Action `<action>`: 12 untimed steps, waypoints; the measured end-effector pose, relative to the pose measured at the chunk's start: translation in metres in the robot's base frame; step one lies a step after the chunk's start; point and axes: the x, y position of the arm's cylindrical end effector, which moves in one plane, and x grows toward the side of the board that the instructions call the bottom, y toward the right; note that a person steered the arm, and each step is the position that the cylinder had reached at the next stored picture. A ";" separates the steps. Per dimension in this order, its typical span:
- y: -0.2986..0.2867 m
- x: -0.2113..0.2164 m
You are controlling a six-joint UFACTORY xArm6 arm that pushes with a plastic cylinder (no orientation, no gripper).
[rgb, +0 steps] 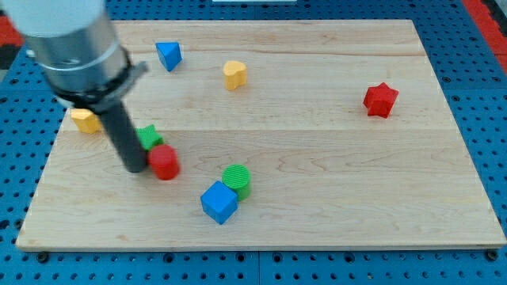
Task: Push the green star to the bottom left side of the red circle
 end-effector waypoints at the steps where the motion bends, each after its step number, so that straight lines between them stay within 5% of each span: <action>1: 0.041 0.008; 2: -0.014 0.007; 3: -0.009 -0.013; 4: -0.090 0.024; 6: -0.050 -0.041; 9: -0.014 -0.083; 11: 0.010 0.013; 12: -0.026 0.028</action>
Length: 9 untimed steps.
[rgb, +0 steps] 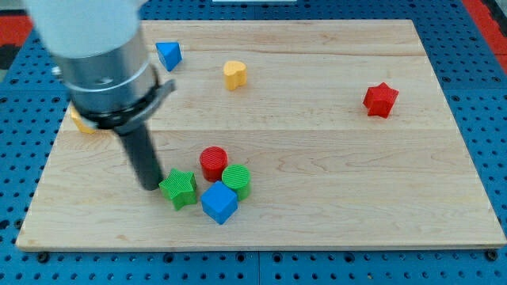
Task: Push the green star to the bottom left side of the red circle
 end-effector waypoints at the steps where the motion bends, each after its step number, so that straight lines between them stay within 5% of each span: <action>1: -0.004 0.027; 9: 0.103 0.032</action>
